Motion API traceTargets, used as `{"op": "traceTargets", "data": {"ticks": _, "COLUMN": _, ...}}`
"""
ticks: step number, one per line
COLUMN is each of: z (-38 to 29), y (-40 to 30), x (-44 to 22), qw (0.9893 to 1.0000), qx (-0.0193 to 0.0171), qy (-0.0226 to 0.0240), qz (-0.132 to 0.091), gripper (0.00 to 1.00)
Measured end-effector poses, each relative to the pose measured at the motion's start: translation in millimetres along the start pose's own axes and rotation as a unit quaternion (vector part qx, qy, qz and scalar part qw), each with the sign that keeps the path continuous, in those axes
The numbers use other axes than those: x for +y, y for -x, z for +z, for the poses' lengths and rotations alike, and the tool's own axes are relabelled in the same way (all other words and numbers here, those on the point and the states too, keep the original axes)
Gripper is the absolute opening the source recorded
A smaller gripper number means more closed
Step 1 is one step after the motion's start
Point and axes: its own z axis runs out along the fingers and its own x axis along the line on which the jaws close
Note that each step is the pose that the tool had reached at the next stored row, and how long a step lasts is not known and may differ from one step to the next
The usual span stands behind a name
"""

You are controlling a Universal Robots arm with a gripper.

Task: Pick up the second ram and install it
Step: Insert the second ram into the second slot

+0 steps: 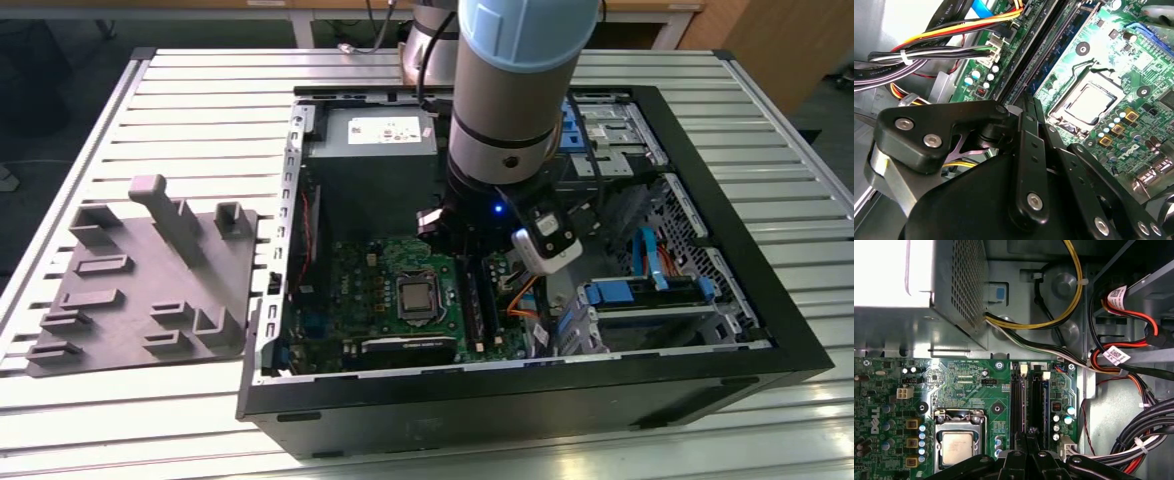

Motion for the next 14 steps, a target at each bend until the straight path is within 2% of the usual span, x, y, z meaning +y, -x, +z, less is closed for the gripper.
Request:
{"op": "traceTargets", "data": {"ticks": 9, "z": -1.7, "y": -0.2, "x": 0.0, "qw": 1.0, "qx": 0.0, "qy": -0.0026, "qz": 0.001, "gripper": 0.12}}
{"op": "traceTargets", "data": {"ticks": 14, "z": -1.4, "y": -0.3, "x": 0.0, "qw": 1.0, "qx": 0.0, "qy": -0.0008, "qz": 0.001, "gripper": 0.12}}
